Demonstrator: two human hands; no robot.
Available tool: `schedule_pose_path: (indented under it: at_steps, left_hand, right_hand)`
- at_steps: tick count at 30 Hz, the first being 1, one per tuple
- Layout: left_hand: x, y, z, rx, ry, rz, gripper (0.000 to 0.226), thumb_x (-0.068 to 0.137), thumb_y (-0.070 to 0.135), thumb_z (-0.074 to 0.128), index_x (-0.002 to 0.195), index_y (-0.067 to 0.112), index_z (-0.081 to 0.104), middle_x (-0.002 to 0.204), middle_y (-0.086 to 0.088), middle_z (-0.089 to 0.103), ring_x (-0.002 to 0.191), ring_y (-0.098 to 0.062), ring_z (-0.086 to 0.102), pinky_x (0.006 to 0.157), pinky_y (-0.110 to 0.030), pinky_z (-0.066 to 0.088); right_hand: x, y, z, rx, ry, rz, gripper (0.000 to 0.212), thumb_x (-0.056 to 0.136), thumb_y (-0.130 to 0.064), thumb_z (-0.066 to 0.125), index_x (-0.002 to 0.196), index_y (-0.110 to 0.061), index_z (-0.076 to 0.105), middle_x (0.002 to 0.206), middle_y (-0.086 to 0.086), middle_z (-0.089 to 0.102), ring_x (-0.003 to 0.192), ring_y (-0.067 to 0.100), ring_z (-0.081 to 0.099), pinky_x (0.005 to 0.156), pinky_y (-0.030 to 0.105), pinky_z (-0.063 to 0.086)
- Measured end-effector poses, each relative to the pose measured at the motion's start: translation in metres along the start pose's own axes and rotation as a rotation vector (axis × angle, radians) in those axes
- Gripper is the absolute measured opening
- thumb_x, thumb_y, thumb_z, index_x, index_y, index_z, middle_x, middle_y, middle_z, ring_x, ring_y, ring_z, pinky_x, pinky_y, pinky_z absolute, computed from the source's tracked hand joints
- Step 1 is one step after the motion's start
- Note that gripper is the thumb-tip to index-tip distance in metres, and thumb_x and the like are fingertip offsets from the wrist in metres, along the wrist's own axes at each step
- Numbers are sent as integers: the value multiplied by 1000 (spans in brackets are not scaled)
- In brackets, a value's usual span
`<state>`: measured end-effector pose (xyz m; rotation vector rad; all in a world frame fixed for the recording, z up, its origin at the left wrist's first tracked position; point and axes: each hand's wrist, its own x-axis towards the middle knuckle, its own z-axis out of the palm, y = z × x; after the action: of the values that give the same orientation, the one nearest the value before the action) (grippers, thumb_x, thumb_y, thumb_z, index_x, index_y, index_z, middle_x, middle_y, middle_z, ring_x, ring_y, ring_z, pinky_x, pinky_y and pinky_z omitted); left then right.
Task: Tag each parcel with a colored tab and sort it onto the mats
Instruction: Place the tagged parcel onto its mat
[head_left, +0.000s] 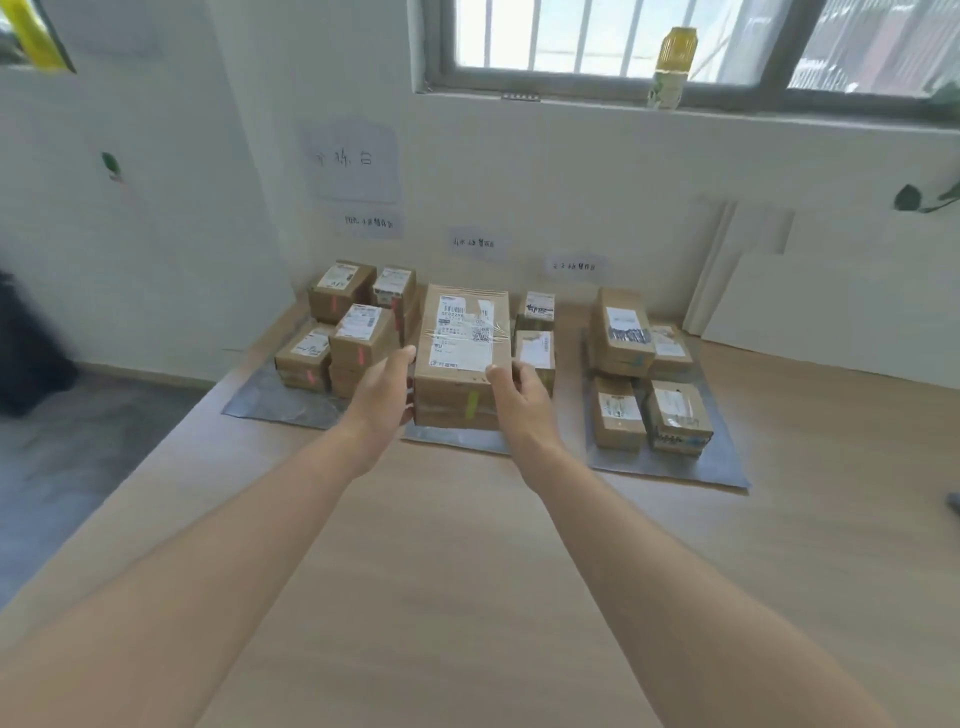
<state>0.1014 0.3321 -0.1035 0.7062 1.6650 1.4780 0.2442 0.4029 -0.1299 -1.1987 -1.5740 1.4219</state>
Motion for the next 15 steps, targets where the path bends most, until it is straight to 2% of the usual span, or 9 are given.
schedule_pose_path:
  at_steps: [2, 5, 8, 10, 12, 15]
  left_hand:
    - [37, -12, -14, 33, -21, -24, 39, 104, 40, 36, 101, 25, 71, 95, 1, 77, 100, -21, 68, 94, -37, 51]
    - [92, -25, -32, 65, -62, -65, 40, 99, 47, 39, 96, 27, 74, 95, 2, 77, 99, -21, 67, 101, -44, 49]
    - [141, -38, -46, 115, -97, -66, 41, 89, 55, 43, 90, 32, 77, 95, 3, 76, 103, -22, 66, 105, -47, 47]
    - [169, -45, -50, 140, -129, -74, 41, 89, 55, 42, 89, 34, 77, 96, 7, 76, 103, -19, 65, 99, -40, 48]
    - [192, -49, -51, 155, -151, -91, 44, 84, 59, 41, 84, 27, 70, 93, 2, 73, 93, -18, 63, 91, -37, 46]
    - [222, -61, -44, 153, -168, -127, 44, 78, 64, 42, 93, 25, 56, 92, -2, 55, 84, -20, 48, 80, -39, 39]
  right_hand:
    - [28, 11, 22, 16, 8, 43, 46, 97, -46, 53, 138, -26, 54, 131, -6, 62, 117, 10, 58, 79, 20, 43]
    - [67, 27, 55, 25, 44, 102, 46, 99, -44, 53, 141, -26, 52, 133, -5, 59, 116, 9, 57, 79, 19, 44]
    - [101, 37, 83, 9, 92, 150, 57, 86, -57, 52, 138, -36, 54, 135, -3, 56, 117, 11, 57, 100, 34, 49]
    - [123, 44, 97, 1, 116, 190, 61, 80, -62, 50, 137, -40, 54, 134, -4, 55, 116, 10, 57, 106, 41, 47]
    - [140, 48, 104, 11, 122, 204, 54, 87, -57, 52, 139, -40, 53, 133, -5, 49, 113, 6, 55, 103, 34, 45]
    - [166, 60, 107, 9, 137, 230, 46, 95, -49, 53, 141, -40, 52, 129, -7, 43, 111, 1, 52, 98, 30, 40]
